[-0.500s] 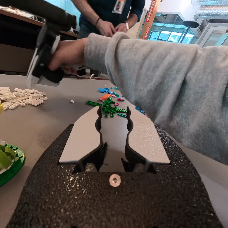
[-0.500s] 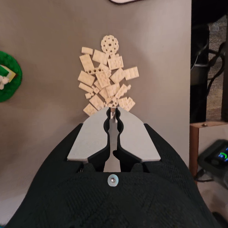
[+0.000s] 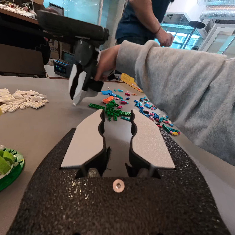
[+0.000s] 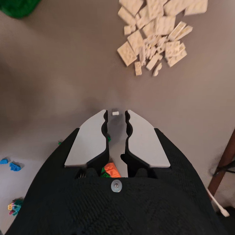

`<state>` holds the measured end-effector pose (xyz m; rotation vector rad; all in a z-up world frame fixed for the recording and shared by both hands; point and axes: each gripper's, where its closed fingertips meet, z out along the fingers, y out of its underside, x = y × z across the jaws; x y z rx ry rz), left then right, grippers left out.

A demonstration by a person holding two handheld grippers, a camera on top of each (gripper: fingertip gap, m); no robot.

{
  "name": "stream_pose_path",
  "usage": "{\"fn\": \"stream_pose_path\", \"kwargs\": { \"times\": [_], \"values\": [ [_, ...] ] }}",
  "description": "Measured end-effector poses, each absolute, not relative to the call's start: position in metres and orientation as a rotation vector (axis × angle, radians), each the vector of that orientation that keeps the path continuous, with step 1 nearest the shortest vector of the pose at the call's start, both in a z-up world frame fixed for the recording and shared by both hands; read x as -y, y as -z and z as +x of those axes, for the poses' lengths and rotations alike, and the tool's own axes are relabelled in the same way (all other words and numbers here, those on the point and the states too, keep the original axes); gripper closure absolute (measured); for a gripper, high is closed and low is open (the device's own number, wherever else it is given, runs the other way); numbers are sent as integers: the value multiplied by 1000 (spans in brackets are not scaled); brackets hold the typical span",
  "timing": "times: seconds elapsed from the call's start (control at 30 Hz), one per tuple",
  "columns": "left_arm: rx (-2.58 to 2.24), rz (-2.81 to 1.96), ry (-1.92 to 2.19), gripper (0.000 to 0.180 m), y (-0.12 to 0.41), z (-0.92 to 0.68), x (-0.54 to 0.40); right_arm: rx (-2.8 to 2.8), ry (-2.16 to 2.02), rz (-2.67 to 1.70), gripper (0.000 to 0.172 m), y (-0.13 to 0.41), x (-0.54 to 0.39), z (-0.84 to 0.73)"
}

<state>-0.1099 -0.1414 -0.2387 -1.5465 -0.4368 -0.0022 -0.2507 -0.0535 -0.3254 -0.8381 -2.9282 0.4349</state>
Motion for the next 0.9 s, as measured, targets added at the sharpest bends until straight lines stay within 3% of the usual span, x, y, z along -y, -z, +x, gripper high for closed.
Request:
{"fn": "stream_pose_path", "kwargs": {
  "times": [0.63, 0.9],
  "values": [
    [437, -1545, 0, 142, 239, -110, 141, 2903, -471, -791, 163, 334, 52, -255],
    [430, -1543, -11, 142, 238, -110, 141, 2650, -645, -653, 164, 321, 112, -315]
  ]
}}
